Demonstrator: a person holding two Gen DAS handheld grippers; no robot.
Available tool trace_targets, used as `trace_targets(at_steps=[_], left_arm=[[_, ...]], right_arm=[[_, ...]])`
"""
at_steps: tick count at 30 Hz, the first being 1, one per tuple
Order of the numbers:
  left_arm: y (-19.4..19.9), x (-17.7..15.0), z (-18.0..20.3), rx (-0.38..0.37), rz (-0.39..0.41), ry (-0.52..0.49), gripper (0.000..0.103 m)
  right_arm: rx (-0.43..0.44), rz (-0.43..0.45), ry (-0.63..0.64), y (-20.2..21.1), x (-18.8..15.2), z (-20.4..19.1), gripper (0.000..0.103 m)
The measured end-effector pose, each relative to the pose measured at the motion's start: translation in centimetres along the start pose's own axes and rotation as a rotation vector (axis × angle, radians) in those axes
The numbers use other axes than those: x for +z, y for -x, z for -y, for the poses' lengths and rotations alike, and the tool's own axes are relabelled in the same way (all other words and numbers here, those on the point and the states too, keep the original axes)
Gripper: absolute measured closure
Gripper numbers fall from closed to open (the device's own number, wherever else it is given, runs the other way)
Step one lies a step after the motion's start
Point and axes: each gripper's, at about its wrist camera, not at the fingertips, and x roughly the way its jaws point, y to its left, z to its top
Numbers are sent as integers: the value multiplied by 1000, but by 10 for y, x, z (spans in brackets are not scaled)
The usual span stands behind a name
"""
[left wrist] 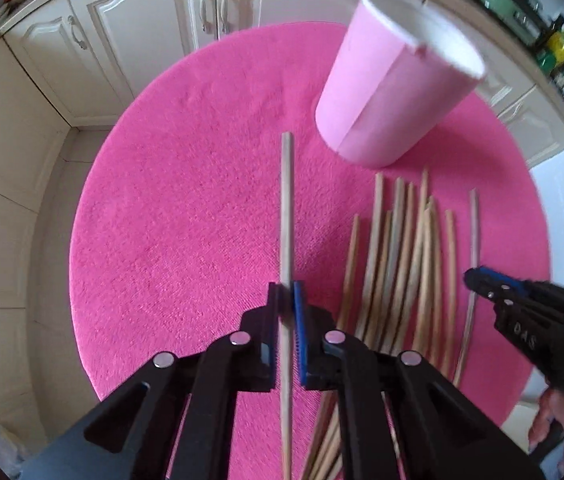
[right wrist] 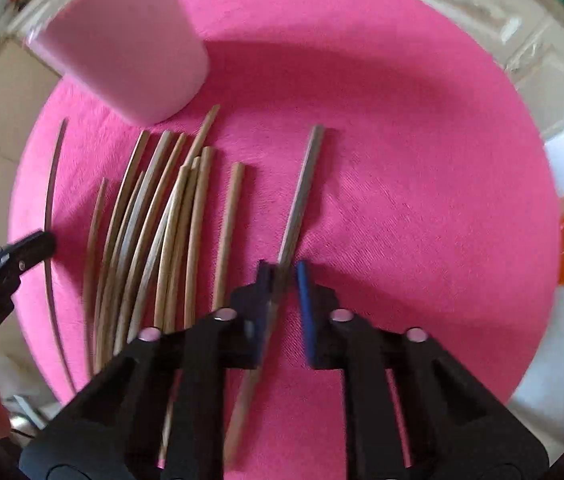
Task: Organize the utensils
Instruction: 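Lift the left tool's chopstick over the pink cup while the right tool carries its chopstick there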
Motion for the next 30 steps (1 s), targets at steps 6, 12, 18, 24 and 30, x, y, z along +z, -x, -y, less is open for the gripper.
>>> trace_targets(at_steps=[6, 12, 18, 24, 30], left_arm=[[43, -7, -8, -73, 105, -16, 97], [90, -3, 1, -133, 269, -35, 97], [149, 24, 20, -198, 534, -63, 97], [180, 54, 35, -222, 782, -53, 97], [178, 86, 39, -217, 924, 2, 97]], right_arm=[[196, 53, -100, 21, -6, 27, 96], [300, 195, -107, 69, -11, 24, 96], [391, 450, -93, 134, 5, 29, 96], [428, 781, -30, 193, 33, 6, 95], [446, 979, -15, 195, 67, 0, 95]])
